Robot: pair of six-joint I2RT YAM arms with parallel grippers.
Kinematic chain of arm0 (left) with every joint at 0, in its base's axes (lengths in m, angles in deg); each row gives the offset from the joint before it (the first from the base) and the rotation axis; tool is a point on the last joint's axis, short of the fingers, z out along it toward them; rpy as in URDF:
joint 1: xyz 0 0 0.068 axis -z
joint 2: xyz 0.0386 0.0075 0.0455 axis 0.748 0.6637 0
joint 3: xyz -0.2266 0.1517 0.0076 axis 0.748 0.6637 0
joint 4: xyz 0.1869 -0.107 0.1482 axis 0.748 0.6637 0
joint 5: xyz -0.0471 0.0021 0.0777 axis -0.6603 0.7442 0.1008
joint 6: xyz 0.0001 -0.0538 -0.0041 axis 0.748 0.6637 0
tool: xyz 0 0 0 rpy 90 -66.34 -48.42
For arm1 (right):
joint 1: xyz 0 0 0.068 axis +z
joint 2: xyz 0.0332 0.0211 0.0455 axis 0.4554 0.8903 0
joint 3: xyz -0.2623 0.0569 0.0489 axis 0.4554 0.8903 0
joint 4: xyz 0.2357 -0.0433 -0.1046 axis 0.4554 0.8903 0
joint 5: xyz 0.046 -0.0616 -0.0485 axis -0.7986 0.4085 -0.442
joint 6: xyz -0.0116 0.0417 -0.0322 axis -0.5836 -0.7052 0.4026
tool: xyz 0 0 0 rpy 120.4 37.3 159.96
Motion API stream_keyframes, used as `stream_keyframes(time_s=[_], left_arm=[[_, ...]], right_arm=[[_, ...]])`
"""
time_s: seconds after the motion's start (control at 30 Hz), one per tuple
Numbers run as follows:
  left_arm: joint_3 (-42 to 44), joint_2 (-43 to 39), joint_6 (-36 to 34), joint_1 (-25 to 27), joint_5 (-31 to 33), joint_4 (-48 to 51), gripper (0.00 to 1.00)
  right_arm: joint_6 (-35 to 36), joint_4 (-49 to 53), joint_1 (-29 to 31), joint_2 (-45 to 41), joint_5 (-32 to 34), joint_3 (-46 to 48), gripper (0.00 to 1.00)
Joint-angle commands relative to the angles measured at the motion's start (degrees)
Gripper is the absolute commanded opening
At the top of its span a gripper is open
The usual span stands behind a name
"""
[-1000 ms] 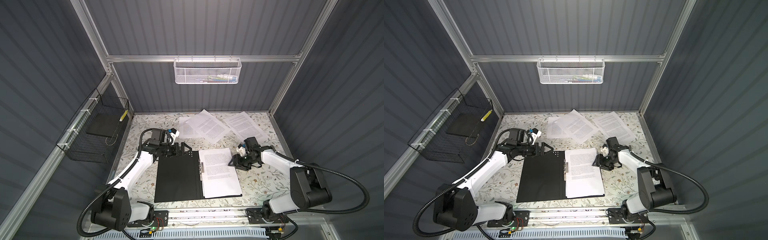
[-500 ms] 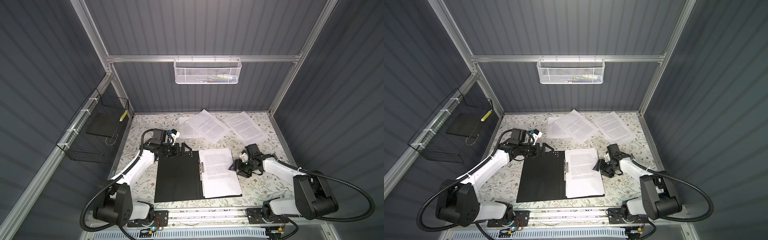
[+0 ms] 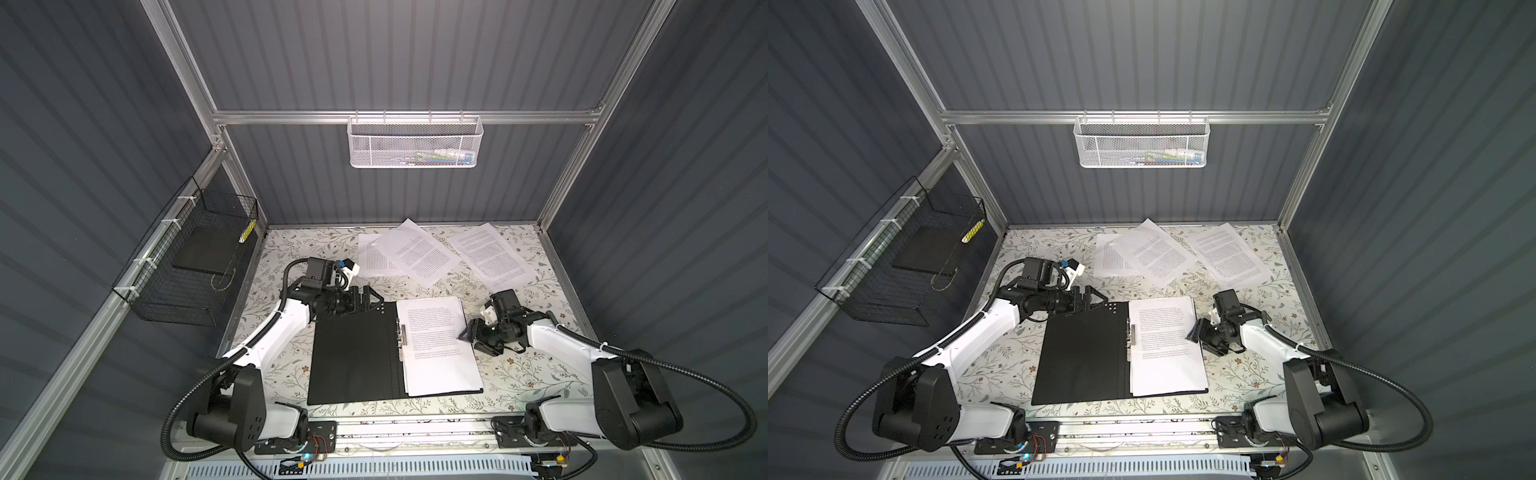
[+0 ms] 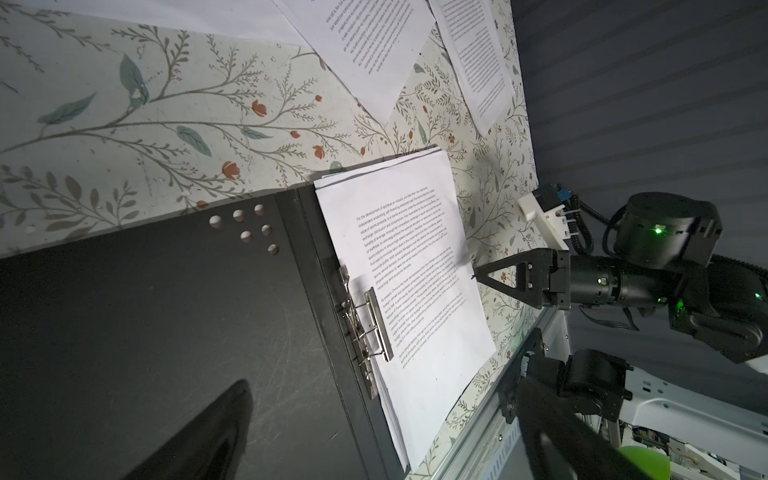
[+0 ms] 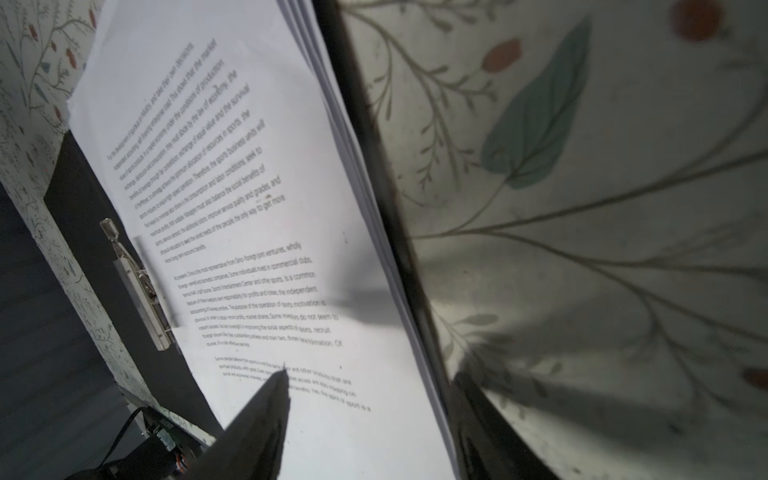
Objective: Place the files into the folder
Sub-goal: 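Hold the text sheet in the folder clip with the right gripper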
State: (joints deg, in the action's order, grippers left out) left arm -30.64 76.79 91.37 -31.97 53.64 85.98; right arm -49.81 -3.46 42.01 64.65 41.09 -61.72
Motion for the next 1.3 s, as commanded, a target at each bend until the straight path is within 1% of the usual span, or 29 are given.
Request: stream_keyframes(time_s=[0.0, 0.3, 0.57, 0.77, 0.87, 0.9, 1.07, 1.2, 1.23, 1.27], left_arm=[[0.61, 0.7, 0.52, 0.25, -0.38, 0.05, 1.0], [0.7, 0.49, 0.52, 0.25, -0.67, 0.01, 1.0], [0.97, 0.39, 0.54, 0.25, -0.71, -0.05, 1.0], [1.27, 0.32, 0.7, 0.25, -0.91, -0.34, 1.0], [1.34, 0.23, 0.85, 0.25, -0.91, -0.39, 1.0], [1.35, 0.23, 0.83, 0.25, -0.93, -0.43, 1.0], [1.51, 0.22, 0.88, 0.25, -1.17, -0.58, 1.0], [1.61, 0.31, 1.01, 0.25, -1.35, -0.67, 1.0], [1.68, 0.17, 0.95, 0.25, -1.35, -0.61, 1.0], [1.68, 0.16, 0.97, 0.25, -1.42, -0.64, 1.0]], right_arm=[[-0.43, 1.96, 0.37, -1.13, 2.38, 0.55, 0.63], [-1.44, 0.54, 1.76, 0.29, 0.65, 1.95, 0.63], [-1.98, -2.79, 2.96, 0.7, -0.84, 2.56, 0.62], [-2.41, -1.12, 3.41, -0.87, 1.58, 2.64, 0.62], [-2.41, -0.07, 3.75, -1.73, 5.62, 2.4, 0.62], [-2.41, -0.07, 3.82, -2.09, 5.67, 2.47, 0.62], [-2.74, -0.46, 4.54, -2.78, 4.14, 2.88, 0.62], [-3.18, -2.02, 5.1, -1.62, 3.57, 3.41, 0.62], [-3.26, -2.4, 5.25, -1.33, 1.22, 3.46, 0.62], [-3.32, -2.77, 5.3, -1.03, 1.06, 3.59, 0.62]])
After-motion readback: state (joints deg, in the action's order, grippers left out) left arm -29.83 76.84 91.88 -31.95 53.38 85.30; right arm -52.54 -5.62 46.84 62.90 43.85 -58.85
